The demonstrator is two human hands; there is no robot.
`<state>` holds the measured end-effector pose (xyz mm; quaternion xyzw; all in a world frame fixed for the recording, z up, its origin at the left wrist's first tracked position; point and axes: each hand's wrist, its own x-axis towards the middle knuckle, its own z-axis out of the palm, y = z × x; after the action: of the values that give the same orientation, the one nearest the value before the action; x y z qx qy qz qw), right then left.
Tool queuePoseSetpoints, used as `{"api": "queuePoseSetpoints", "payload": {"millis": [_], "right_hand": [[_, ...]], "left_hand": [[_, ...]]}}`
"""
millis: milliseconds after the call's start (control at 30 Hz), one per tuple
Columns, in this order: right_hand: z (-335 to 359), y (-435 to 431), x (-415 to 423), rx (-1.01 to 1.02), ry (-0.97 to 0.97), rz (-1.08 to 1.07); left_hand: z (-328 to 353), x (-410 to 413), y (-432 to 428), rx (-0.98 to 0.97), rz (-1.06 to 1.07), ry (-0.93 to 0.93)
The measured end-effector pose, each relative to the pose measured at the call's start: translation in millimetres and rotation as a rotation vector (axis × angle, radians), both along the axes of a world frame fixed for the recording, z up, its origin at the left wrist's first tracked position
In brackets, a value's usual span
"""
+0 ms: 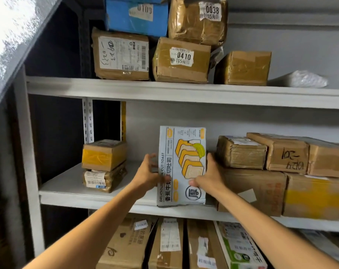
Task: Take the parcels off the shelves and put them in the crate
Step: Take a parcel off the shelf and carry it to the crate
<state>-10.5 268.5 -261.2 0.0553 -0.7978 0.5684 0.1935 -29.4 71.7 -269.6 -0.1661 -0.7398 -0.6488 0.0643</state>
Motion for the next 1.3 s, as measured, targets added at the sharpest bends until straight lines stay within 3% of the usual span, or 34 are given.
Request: {"api": "queuePoseSetpoints", "payload": {"millis": [167, 367, 500, 633, 733, 1100, 1200, 1300], "right_hand": [[-5.4, -1.8, 5.8, -0.075, -0.047, 0.009], [3.0, -5.9, -6.0, -0.276, -0.071, -0.097], [5.3, -10.3, -7.3, -0.361, -0.006, -0.096], [5.6, -8.6, -3.4, -0.694, -0.104, 0.002], [11.8, -10.2, -2.4, -0.730, -0.196, -0.059], [17.9, -16.8, -18.9, -0.710, -0.219, -0.040], [17.9, -18.9, -3.8, -0.565, -0.067, 0.002], [20.9, -16.8, 18.1, -0.188, 0.201, 0.213]], "left_hand": [[2.4, 11.2, -13.5, 0.043, -0.038, 0.064], [-14.4, 29.7, -1.0, 0.018, 0.251, 0.478], [-29.8, 37.5, 3.6, -0.017, 0.286, 0.554], [-33.2, 46.8, -0.3, -0.308, 0.425, 0.712], [-35.1, 57.0, 10.2, -0.508, 0.487, 0.869], [-21.5, 52.1, -5.0, -0.324, 0.240, 0.732], [-21.4, 41.4, -16.1, -0.011, 0.138, 0.582], [-20.3, 24.1, -31.4, 0.326, 0.144, 0.174]]}}
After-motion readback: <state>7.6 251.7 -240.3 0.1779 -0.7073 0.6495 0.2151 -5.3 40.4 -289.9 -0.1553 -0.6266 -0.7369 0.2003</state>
